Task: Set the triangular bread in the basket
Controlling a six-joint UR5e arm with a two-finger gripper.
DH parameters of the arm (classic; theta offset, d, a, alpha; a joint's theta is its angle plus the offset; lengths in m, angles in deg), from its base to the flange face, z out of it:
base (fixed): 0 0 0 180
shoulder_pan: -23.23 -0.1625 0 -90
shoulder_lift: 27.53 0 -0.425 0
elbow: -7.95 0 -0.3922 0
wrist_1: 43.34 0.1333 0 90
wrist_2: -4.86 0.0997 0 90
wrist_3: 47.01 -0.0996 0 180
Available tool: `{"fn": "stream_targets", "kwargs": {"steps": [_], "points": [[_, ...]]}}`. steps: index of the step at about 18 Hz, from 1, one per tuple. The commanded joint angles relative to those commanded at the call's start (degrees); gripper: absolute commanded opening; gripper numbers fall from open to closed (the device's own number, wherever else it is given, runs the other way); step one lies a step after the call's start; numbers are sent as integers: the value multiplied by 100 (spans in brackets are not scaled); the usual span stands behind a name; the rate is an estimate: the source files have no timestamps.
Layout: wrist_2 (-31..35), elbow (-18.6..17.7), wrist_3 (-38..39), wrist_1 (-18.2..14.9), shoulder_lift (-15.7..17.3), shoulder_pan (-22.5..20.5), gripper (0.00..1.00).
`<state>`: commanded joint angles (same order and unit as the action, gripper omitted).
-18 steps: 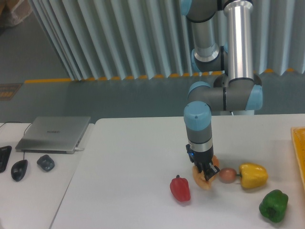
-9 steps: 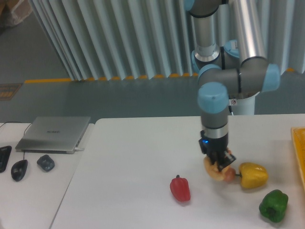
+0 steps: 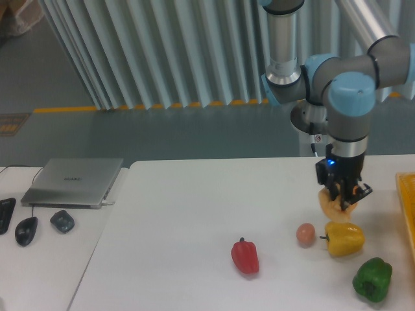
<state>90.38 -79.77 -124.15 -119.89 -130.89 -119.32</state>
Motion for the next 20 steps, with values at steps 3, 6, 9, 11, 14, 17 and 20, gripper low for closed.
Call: {"fn": "stream_targets", "kwargs": {"steps": [3,6,9,11,14,17,20], "points": [[-18,96,-293,341,-157,-343,24],[0,193,-302,983,-333,-651,24],[123,246,-642,1353,-536,-1054,24],[210,229,-1012,1388,-623,-1152,24],[737,246,-1242,1415,-694,-1162,24],[826,220,-1277,1740,-756,-1135,24],[826,220,-1321,1767,-747,-1205,25]]}}
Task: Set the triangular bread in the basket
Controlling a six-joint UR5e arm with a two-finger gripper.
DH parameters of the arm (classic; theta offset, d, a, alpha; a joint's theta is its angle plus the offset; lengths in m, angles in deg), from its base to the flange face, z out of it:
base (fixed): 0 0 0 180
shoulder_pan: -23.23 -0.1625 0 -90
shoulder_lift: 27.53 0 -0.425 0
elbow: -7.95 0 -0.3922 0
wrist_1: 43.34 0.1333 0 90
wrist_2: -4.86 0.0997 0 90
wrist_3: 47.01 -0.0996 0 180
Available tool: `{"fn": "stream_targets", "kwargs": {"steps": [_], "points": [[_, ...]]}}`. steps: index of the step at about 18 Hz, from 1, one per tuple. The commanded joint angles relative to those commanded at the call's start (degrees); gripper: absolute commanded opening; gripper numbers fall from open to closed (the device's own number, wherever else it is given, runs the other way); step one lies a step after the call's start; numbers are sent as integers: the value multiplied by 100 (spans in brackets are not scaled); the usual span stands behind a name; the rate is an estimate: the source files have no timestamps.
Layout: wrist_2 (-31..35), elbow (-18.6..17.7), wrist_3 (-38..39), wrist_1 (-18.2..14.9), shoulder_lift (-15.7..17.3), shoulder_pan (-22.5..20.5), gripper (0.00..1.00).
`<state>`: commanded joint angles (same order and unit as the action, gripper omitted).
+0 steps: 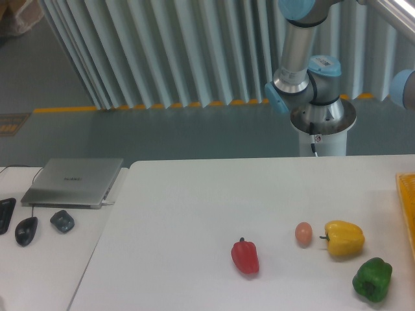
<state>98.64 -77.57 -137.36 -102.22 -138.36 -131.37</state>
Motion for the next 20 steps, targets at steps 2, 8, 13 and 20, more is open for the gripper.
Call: {"fn": "stream_targets", "kwargs": {"steps": [2,8,13,20], "points": [[0,17,-18,18,-9,-18,26],[0,0,-281,18,-9,-132,100],[-53,0,-238,18,9,-71,100],[-290,35,1001,184,-149,711,100]]}}
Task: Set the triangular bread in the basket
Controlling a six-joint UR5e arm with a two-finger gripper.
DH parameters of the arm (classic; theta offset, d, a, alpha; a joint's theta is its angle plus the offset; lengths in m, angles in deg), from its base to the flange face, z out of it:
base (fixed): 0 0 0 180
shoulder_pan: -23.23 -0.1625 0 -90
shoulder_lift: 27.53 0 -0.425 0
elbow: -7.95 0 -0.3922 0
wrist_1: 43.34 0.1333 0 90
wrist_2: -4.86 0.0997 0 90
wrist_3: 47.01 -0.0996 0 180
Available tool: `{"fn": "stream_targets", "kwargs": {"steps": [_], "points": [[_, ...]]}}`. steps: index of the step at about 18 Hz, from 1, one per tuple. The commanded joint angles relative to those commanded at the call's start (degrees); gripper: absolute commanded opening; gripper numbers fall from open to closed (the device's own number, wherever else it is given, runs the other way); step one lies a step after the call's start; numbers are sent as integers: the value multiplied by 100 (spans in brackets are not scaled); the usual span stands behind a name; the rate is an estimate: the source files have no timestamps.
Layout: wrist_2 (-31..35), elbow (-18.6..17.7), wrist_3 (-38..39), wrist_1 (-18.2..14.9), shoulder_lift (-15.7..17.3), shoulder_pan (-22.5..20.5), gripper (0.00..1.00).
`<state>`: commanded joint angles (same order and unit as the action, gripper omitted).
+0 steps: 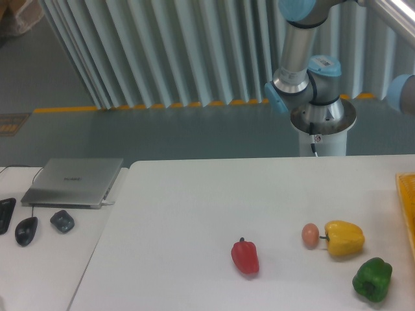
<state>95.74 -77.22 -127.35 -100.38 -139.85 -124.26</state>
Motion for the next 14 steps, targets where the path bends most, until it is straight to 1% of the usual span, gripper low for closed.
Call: {"fn": "stream_targets", "kwargs": {"steps": [2,4,6,9,11,13,14], "points": [[-35,52,132,27,52,123,100],[-35,237,203,18,44,351,100],[9,167,221,18,-26,527,100],[0,150,221,18,-18,615,100],[35,27,229,10,-9,834,100],[289,-79,221,1,-18,958,100],[525,-105,212,1,-44,1098,100]]}}
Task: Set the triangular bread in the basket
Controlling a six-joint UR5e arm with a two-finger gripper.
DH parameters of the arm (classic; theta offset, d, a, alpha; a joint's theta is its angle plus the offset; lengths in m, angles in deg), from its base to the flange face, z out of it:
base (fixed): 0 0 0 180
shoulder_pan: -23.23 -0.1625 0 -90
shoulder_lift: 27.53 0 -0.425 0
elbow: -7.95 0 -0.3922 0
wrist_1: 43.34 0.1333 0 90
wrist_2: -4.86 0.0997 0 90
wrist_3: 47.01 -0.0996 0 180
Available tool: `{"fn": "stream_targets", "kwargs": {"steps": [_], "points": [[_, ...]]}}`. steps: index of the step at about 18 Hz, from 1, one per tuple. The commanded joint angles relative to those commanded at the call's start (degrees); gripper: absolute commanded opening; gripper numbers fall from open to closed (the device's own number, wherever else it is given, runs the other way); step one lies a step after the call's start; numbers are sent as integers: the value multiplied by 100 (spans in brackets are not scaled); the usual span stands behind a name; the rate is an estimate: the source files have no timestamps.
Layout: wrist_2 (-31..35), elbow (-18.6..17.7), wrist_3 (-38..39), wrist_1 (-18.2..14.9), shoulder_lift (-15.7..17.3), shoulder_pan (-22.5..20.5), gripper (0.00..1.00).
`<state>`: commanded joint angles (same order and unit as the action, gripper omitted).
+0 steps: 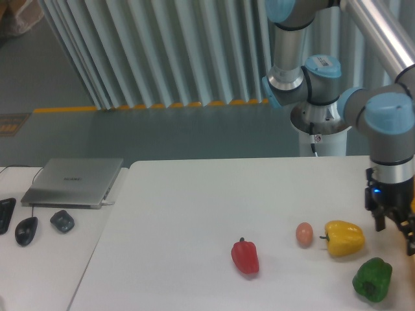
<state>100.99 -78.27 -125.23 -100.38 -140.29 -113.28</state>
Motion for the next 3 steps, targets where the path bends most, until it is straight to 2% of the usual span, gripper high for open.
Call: {"fn": "stream_targets", "kwargs": {"steps": [1,3], "points": [[237,0,0,9,8,62,100],[319,0,9,0,17,89,100]]}}
